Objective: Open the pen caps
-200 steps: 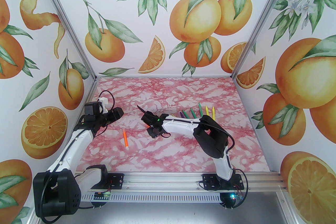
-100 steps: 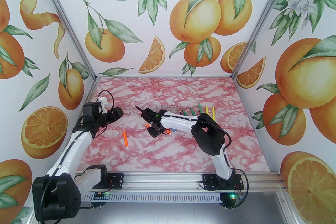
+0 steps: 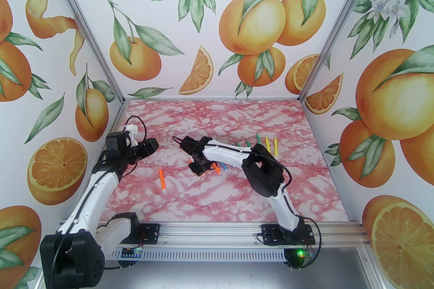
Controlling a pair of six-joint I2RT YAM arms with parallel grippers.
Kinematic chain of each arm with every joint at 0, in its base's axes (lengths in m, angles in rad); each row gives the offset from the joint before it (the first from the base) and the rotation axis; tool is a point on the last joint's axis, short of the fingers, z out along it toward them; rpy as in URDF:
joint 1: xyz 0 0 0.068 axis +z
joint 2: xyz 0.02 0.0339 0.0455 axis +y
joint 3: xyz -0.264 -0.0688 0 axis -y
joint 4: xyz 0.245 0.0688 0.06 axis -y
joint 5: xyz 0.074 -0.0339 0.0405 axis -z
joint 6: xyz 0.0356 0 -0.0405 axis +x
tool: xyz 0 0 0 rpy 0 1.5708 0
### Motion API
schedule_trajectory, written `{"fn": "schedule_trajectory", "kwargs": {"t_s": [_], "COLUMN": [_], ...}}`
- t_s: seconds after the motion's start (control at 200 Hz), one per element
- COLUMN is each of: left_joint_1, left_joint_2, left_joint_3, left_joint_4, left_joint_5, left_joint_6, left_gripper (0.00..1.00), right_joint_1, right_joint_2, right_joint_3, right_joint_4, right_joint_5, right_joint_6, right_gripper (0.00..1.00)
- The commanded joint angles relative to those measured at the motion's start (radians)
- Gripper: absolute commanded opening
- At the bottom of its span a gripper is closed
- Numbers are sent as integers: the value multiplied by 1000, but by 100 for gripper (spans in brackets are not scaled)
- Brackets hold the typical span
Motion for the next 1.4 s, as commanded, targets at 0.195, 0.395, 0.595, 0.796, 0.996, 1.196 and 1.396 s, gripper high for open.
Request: {"fn": "schedule_trajectory", "kwargs": {"t_s": [0.195, 0.395, 0.595, 0.796, 0.996, 1.196, 1.396], "left_joint_1": [8, 8, -4, -59, -117, -151, -186], "left_joint_2": [-24, 3, 43, 111, 153, 175, 224], "left_joint_3": [-31, -52, -52, -34, -17, 3, 9], "left_joint_4": [20, 78, 156, 228, 253, 255, 266], "left_joint_5": [61, 135, 231, 323, 358, 373, 374], "left_joint_6": [-6, -49, -117, -171, -178, -178, -175], "left_gripper": [65, 65, 63, 61, 57, 50, 50], "right_joint_1": [-40, -64, -77, -78, -78, -78, -78], "right_joint_2": [-22, -209, -352, -406, -421, -438, -453], "right_joint_3": [-188, -340, -463, -527, -539, -548, -550], "right_joint_4": [190, 431, 618, 730, 769, 790, 800], "right_joint_5": [-137, -257, -322, -388, -425, -439, -451], "right_joint_6": [34, 78, 96, 105, 114, 116, 119], "right_gripper": [5, 0, 0, 0, 0, 0, 0]}}
